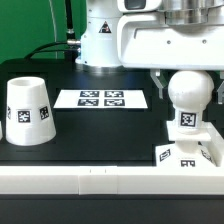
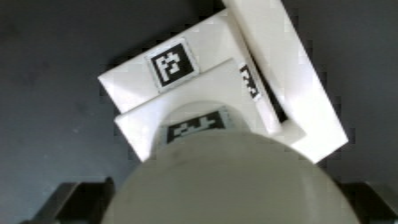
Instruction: Assemble lamp
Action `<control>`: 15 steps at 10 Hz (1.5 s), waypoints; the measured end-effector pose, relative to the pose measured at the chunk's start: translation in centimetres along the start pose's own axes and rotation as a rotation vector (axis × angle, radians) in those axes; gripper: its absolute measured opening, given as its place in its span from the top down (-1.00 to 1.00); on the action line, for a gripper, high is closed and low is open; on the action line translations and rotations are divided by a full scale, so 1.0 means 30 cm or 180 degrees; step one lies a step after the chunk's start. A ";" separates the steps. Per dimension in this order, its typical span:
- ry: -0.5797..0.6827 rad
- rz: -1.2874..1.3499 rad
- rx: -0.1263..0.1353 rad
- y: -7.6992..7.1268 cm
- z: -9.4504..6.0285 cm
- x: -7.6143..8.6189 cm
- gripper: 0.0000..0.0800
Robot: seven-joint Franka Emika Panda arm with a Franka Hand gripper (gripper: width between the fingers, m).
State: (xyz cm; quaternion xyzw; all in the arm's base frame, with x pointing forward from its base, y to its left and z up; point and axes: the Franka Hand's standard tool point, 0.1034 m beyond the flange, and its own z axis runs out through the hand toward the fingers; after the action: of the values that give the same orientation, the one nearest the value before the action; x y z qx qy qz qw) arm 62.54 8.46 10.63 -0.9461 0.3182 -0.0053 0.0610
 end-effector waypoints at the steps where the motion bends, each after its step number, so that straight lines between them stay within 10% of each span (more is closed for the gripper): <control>1: -0.0021 0.0250 -0.0005 0.002 0.002 -0.004 -0.44; 8: -0.0072 0.0824 -0.0031 0.000 0.001 -0.017 -0.71; 10: -0.0251 0.0305 -0.0186 -0.008 -0.032 -0.055 -0.74; 15: -0.0320 -0.0702 -0.0126 0.052 -0.079 -0.105 -0.75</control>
Offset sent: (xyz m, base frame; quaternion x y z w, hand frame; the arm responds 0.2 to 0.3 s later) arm 0.0017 -0.0015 0.0000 -0.0278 -0.0122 0.2034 0.9786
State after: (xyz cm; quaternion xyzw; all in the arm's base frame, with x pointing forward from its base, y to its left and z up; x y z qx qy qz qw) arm 58.98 8.86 12.90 -0.9754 0.2087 0.0417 0.0572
